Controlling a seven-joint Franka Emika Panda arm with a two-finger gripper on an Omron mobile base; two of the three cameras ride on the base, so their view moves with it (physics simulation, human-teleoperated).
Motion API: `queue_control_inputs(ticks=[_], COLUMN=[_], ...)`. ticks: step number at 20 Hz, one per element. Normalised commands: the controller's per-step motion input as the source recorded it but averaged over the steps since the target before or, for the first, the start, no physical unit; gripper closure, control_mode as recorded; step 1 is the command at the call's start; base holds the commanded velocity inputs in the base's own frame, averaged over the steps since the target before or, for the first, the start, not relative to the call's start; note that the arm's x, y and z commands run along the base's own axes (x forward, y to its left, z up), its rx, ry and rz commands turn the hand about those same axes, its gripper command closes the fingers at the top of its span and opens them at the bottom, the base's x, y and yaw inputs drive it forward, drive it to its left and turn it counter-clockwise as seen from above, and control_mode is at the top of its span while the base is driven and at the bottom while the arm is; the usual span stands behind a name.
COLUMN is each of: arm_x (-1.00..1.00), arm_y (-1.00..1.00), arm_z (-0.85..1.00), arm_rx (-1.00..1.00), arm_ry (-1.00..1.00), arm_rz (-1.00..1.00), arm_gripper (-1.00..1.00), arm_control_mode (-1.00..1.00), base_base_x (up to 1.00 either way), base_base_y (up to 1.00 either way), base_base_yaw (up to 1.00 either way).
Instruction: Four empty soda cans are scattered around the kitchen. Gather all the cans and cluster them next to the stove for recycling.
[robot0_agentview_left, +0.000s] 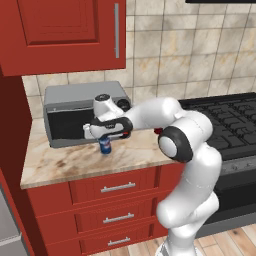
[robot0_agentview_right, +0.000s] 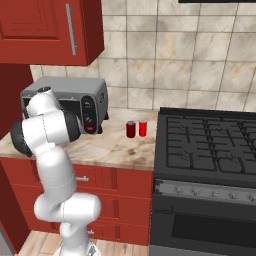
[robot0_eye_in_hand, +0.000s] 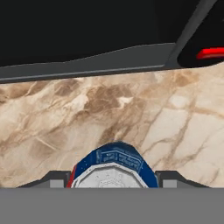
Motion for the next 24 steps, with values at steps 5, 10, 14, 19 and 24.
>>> queue_control_inputs(ticks=[5, 10, 14, 19, 24], arm_x=[-0.29, -0.17, -0.03, 0.0, 0.0], arm_y=[-0.51, -0.58, -0.58, -0.52, -0.52], arm_z=[0.25, 0.16, 0.04, 0.0, 0.0], arm_rx=[0.01, 0.01, 0.01, 0.02, 0.02], arm_ry=[0.0, 0.0, 0.0, 0.0, 0.0], arm_rz=[-0.02, 0.0, 0.0, 0.0, 0.0], arm_gripper=[1.0, 1.0, 1.0, 1.0, 1.0], arm_control_mode=[-1.0, -1.0, -1.0, -1.0, -1.0], base_base_x=[0.0, 0.0, 0.0, 0.0, 0.0], base_base_y=[0.0, 0.0, 0.0, 0.0, 0.0], base_base_yaw=[0.0, 0.0, 0.0, 0.0, 0.0])
